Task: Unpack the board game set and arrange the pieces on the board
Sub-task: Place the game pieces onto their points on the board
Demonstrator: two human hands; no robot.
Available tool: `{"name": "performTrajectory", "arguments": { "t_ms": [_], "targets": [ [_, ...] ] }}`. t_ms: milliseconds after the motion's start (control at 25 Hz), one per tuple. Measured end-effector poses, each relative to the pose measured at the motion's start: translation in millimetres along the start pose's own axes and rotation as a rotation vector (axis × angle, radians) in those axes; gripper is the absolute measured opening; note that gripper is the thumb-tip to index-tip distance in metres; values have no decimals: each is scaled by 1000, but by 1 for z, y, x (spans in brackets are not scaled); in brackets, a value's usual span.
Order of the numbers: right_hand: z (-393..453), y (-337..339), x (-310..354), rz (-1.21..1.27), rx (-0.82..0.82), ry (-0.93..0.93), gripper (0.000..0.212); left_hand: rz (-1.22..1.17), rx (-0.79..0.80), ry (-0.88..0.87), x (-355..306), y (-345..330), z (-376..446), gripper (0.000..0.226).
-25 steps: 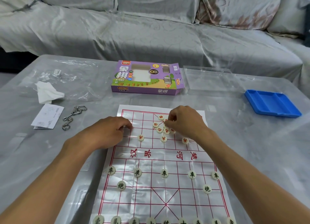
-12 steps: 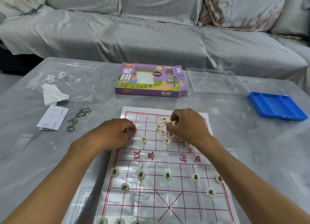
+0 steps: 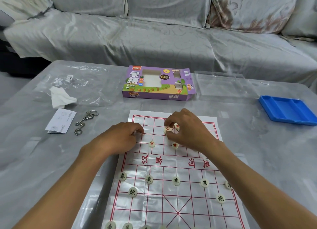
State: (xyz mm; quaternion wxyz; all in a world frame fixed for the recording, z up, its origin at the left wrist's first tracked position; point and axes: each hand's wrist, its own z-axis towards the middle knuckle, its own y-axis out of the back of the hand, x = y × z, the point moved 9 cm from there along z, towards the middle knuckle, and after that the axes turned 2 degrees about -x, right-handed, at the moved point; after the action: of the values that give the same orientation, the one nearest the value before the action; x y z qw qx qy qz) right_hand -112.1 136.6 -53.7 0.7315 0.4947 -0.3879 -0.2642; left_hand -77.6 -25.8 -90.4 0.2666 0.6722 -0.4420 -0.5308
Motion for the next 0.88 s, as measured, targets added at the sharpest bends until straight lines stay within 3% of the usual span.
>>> {"name": "performTrajectory", "arguments": {
  "t_ms": [280,440,640,880],
  "targets": [
    [31,-25,30,-24,39,-18,31,-342,19,87,8,3,3,66],
    [38,-43,37,-129,56,-36,36,-278,-16,64,7,3,3,62],
    [33,-49,40,-34,164,42,30,-168,-26,37,3,4,4,62],
    [36,-52,40,-5,127,34,26,-123,-28,34,0,4,2,60]
  ]
}}
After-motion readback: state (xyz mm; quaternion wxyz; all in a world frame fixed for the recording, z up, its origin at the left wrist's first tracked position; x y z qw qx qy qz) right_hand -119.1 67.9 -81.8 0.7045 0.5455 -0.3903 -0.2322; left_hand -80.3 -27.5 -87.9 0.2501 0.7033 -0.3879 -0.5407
